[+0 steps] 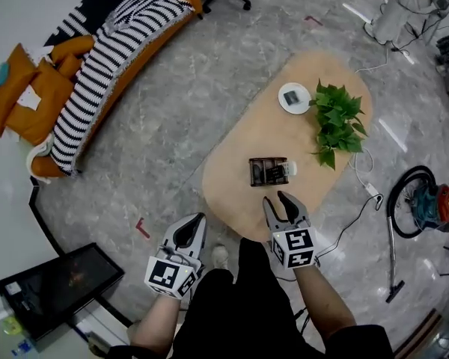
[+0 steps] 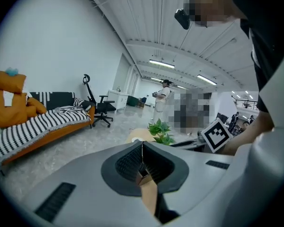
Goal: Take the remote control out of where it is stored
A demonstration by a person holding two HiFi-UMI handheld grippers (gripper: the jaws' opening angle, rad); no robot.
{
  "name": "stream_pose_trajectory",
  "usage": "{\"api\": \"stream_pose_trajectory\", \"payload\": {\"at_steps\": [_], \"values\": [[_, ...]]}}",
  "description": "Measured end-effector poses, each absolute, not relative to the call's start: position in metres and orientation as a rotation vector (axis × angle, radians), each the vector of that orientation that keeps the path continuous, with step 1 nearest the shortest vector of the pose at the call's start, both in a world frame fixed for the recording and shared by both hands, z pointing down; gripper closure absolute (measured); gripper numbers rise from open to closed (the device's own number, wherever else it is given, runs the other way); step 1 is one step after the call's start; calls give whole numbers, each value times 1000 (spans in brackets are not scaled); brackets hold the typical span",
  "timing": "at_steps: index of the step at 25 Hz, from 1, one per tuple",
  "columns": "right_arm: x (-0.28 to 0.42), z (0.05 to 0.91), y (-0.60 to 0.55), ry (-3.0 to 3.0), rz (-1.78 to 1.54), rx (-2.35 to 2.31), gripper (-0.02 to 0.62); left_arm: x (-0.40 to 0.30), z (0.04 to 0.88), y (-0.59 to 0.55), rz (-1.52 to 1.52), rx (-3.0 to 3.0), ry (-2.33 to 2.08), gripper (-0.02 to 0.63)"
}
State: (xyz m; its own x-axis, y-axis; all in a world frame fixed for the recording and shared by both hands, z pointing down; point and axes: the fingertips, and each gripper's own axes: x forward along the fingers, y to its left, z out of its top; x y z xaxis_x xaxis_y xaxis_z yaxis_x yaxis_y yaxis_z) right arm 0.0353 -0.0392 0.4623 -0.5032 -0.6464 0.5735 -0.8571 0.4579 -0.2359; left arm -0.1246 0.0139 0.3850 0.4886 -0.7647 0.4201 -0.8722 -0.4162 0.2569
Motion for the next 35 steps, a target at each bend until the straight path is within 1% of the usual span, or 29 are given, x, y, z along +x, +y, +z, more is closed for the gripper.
{"api": "stream_pose_trajectory", "payload": {"at_steps": [3,7,13,19,27,29,30,31,32,35], "values": [[24,482,-52,-2273,720,1239,441,-136,390,20,314,2251,-1406,598],[10,521,-73,-2187,733,1211,379,-151,394,29,298,2192,-1483,598],[-12,567,-95,-2082,761,1219,377,-180,404,51,309,2079,-1559,598],[-11,604,-105,-1986,734,1260,377,-202,413,73,309,1973,-1620,598],[-8,624,-111,-1922,739,1311,379,-219,408,88,285,1899,-1665,598],[-7,627,-112,-1908,743,1326,381,-221,407,91,292,1896,-1667,598],[-6,627,-114,-1905,742,1337,399,-221,406,91,295,1899,-1666,598],[-4,627,-115,-1903,742,1353,451,-222,406,91,300,1904,-1663,598],[-3,625,-115,-1901,743,1367,477,-222,404,91,304,1912,-1658,598],[-1,618,-111,-1903,746,1384,480,-224,402,93,296,1932,-1642,598]]}}
